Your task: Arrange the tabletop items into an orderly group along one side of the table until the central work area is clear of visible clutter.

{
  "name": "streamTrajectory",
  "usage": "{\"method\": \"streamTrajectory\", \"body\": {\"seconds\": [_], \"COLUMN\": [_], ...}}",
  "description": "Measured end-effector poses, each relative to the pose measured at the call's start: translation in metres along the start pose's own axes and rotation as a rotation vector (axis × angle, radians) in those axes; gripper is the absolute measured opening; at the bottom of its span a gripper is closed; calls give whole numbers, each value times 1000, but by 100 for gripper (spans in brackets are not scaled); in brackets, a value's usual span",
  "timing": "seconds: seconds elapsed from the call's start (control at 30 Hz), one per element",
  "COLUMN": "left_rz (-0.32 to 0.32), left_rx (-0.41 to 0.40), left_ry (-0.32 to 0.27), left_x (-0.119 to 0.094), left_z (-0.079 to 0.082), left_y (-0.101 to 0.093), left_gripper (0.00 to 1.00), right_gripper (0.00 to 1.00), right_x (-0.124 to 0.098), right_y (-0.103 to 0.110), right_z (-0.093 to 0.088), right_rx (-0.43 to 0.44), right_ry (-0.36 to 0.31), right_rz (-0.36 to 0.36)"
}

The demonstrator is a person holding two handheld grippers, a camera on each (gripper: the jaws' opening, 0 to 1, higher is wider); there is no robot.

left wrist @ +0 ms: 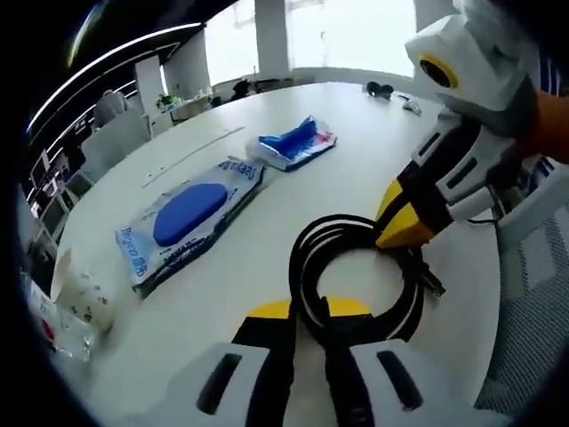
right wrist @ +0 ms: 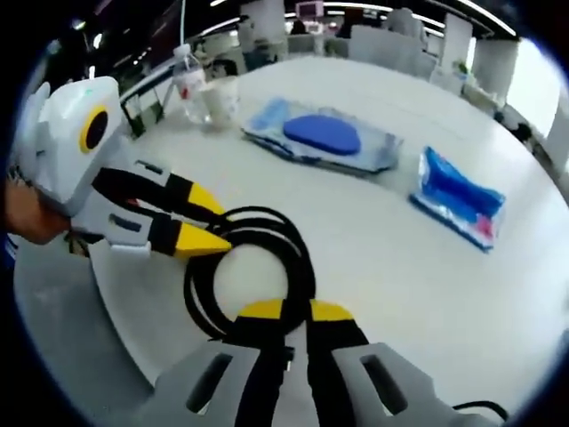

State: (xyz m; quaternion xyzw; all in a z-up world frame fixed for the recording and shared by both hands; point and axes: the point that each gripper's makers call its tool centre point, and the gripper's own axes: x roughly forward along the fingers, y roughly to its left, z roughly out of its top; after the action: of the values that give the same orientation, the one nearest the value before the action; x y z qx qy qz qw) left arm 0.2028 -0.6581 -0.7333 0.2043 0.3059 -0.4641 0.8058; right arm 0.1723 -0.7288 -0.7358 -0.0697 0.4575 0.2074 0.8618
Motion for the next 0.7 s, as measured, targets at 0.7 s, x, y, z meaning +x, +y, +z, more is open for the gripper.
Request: {"method": "streamTrajectory", "body": {"seconds": [0.7], "left_rz": [29], "left_rx": [-61], "left_ry": [-45], "left_x": [-18], "left_z": [12], "left_y": [12], "left_gripper": [3], "right_gripper": [0], "right_x": [-11], "right_y": [-2], "right_z": [16], "right_rx": [-8], "right_ry": [-44], "right_rz": [-34]}}
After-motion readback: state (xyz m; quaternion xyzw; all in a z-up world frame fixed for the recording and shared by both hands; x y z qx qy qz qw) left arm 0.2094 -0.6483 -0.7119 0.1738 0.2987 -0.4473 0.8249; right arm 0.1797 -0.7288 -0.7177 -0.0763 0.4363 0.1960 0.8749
